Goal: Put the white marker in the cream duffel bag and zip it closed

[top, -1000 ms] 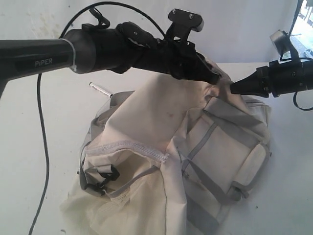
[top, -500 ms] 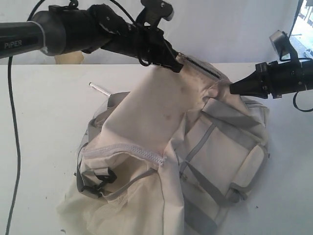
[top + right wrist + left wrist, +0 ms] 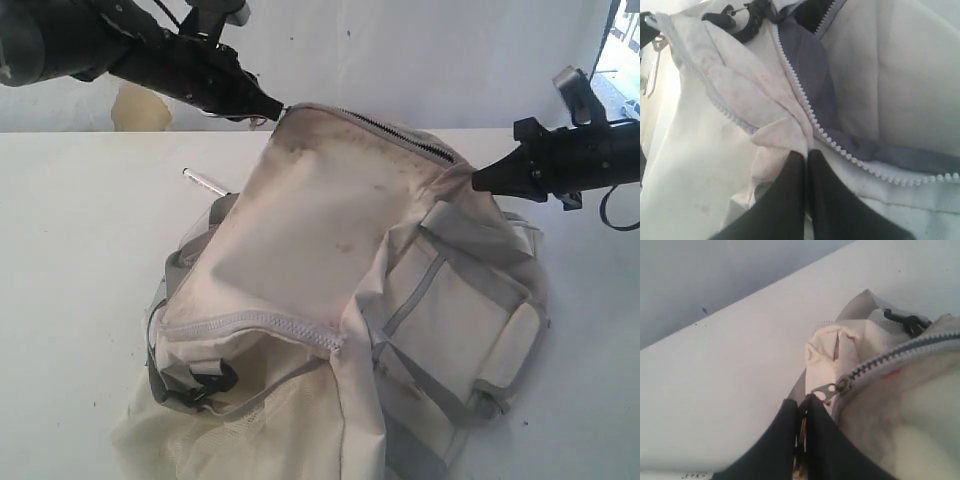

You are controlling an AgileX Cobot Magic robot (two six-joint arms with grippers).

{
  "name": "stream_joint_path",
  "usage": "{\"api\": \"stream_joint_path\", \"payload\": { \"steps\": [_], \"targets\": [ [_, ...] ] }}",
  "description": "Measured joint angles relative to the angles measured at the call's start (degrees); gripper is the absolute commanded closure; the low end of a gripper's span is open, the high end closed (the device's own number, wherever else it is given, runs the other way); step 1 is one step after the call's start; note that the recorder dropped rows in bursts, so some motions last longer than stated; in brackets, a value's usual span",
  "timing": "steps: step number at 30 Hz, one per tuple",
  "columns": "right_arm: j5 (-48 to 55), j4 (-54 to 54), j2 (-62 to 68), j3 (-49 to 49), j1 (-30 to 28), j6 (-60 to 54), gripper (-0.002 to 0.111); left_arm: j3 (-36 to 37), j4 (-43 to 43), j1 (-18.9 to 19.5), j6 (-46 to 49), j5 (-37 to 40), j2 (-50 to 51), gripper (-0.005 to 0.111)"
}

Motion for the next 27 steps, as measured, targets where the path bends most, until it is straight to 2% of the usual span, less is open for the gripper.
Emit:
{"api": "stream_joint_path", "payload": {
  "steps": [11,17,19,21,22,23,25,27],
  "targets": [
    [-7.35,0.98,0.0,0.0,0.0,2.4,0.108,0.0,3.31,2.09,-2.09,14.77,0.0,0.106],
    [-9.96,2.85,0.0,0.0,0.0,2.4,0.108,0.0,7.37,2.09,-7.2,27.47,0.0,0.107],
    [-9.93,3.07,0.0,0.0,0.0,2.4,0.098,-0.09,7.67,2.09,-8.53,29.16,0.0,0.107],
    [-9.31,4.02,0.0,-0.09,0.0,1.17,0.069,-0.09,7.67,2.09,-10.12,29.98,0.0,0.107],
    [-8.77,4.97,0.0,-0.7,0.0,0.16,0.059,-0.09,7.28,2.2,-10.67,30.66,0.0,0.107],
    [-8.53,5.64,0.0,-1.24,-0.12,-0.39,0.044,-0.09,6.83,2.23,-10.79,30.93,0.0,0.107],
    [-7.73,7.01,-0.34,-2.52,-0.2,-1.27,0.039,-0.09,5.0,2.23,-11.02,31.57,0.0,0.107],
    [-7.32,7.74,-0.89,-3.68,-0.24,-1.64,0.04,-0.09,3.18,2.23,-11.16,31.83,0.0,0.107]
  ]
}}
